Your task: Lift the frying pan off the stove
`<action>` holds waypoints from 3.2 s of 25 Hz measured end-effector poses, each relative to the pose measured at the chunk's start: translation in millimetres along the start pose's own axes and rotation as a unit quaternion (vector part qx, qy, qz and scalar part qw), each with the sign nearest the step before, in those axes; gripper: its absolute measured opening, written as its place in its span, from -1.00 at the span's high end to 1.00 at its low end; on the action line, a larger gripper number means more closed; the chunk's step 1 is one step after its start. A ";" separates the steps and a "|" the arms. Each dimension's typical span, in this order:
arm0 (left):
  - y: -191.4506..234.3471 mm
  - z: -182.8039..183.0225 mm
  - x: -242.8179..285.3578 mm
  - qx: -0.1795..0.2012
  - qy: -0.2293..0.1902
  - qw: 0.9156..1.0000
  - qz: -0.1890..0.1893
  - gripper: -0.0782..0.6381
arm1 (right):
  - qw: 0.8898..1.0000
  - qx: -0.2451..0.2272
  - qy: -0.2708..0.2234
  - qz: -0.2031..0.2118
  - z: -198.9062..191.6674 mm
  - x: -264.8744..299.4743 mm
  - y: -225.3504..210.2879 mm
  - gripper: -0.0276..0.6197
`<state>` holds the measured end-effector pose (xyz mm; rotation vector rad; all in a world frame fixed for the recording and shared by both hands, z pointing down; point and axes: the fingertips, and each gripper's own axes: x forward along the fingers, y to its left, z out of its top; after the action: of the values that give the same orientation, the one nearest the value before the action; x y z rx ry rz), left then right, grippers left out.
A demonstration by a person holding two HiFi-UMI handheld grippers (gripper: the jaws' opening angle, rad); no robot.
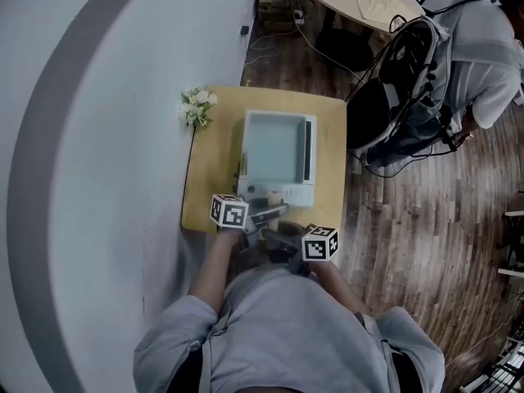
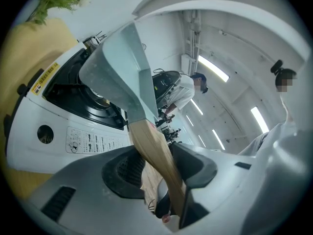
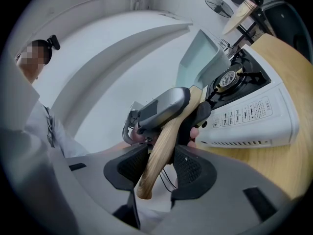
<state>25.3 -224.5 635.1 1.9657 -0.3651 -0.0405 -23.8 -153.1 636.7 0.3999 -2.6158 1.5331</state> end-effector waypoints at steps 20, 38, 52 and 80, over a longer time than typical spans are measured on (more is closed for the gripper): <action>-51.7 -69.6 -39.1 0.051 0.005 0.999 -0.018 0.30 | 0.998 -0.046 -0.029 0.002 -70.6 -5.5 59.1 0.44; -100.5 -147.2 -82.9 0.100 0.020 0.994 -0.028 0.29 | 0.996 -0.085 -0.031 -0.009 -149.0 -5.8 118.6 0.44; -130.3 -193.4 -87.8 0.116 -0.004 0.993 -0.029 0.29 | 0.992 -0.128 -0.001 0.000 -193.5 -29.8 145.0 0.42; -169.6 -228.9 -76.6 0.117 -0.024 0.992 -0.026 0.29 | 0.990 -0.138 -0.005 0.024 -221.7 -70.6 173.0 0.43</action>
<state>36.8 62.3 567.1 2.2102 -0.3644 -0.0818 -14.9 132.3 585.9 0.3214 -2.8098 1.1563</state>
